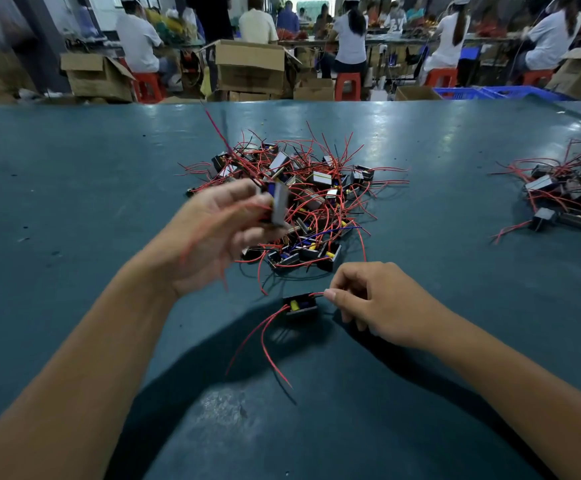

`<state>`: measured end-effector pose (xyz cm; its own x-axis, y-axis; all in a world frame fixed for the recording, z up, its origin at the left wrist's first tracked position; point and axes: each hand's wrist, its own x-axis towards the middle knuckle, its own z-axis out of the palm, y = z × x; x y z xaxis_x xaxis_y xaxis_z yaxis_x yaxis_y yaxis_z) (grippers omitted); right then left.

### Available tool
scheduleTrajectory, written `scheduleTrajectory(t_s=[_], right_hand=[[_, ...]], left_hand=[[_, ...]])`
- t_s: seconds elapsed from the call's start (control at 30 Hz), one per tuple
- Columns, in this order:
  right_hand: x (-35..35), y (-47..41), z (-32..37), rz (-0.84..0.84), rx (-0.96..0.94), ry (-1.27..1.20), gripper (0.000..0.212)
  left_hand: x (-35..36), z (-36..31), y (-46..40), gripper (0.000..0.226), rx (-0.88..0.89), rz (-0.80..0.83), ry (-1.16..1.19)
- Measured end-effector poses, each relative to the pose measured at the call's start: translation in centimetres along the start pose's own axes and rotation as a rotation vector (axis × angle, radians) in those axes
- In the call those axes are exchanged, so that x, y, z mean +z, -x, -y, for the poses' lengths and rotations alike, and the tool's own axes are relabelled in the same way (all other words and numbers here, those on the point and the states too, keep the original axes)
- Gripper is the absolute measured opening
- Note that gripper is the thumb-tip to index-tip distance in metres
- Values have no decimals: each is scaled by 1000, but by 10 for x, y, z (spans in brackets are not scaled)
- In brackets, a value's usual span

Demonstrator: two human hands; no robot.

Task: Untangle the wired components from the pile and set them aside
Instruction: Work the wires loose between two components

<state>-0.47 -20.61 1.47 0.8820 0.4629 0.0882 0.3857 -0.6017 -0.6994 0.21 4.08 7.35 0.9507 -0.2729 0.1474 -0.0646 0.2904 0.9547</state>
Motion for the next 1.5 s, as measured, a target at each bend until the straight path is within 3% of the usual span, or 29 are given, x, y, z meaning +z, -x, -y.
scheduleTrajectory(t_s=[0.13, 0.27, 0.37, 0.57, 1.0, 1.3, 1.5], right_hand=[[-6, 0, 0, 1, 10, 1, 18], [-17, -2, 1, -273, -56, 72, 9], [-27, 0, 4, -442, -109, -43, 11], [-26, 3, 8, -357, -132, -218, 16], [-25, 5, 7, -285, -123, -287, 15], [-25, 6, 8, -277, -126, -338, 11], [-21, 6, 6, -257, -100, -362, 13]], left_hand=[[38, 29, -1, 31, -80, 73, 38], [51, 44, -3, 9, -141, -55, 16], [54, 46, -1, 23, -165, -87, 10], [61, 50, 3, 33, -117, -72, 7], [70, 57, 4, 17, -69, -109, -34], [70, 57, 7, 31, -112, -80, 27], [71, 57, 6, 12, -102, -168, -63]])
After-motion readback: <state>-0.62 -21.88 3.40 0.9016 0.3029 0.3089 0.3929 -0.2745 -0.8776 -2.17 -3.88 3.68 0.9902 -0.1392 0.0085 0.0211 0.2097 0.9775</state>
